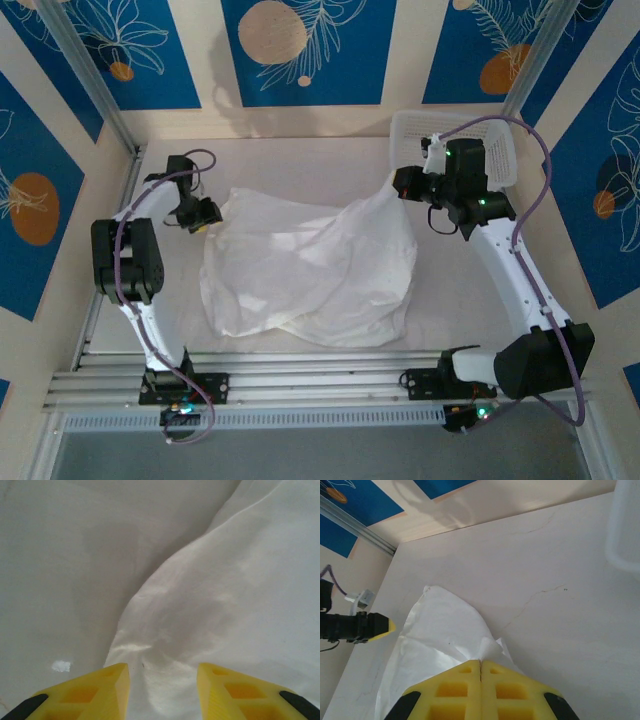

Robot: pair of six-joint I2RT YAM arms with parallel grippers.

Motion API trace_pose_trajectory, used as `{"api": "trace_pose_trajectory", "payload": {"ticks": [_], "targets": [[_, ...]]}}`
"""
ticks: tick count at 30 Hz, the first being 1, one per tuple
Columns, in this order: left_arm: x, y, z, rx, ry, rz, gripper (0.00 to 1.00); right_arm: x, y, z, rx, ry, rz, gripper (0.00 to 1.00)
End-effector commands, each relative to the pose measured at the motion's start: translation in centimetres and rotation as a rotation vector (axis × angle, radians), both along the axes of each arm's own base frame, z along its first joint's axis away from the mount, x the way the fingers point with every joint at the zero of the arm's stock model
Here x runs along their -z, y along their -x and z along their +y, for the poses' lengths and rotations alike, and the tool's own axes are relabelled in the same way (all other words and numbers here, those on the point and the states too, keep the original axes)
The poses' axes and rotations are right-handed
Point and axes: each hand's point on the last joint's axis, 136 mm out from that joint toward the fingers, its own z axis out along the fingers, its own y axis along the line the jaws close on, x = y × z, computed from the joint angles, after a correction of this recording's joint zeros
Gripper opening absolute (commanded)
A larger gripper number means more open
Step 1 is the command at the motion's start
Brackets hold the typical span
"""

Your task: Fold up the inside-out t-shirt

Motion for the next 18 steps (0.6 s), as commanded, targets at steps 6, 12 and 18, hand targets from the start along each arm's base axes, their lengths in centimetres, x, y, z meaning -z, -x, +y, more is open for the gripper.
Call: {"api": "trace_pose_trajectory", "payload": {"ticks": [6, 12, 18], "targets": [[2.6, 0.4, 1.4, -0.009, -0.052, 0.069, 0.40, -1.2, 0.9, 0.3, -0.012, -0.025, -0.020, 0.00], [3.7, 0.5, 1.5, -0.019, -0.045, 0.097, 0.41, -1.1, 1.0, 0.3, -0.013, -0.021, -0.015, 0.00], [4.5, 0.0, 1.1, -0.018, -0.020, 0.090, 0.41, -0.8, 1.0, 0.5, -0.017, -0.030, -0.006, 0.00]]}}
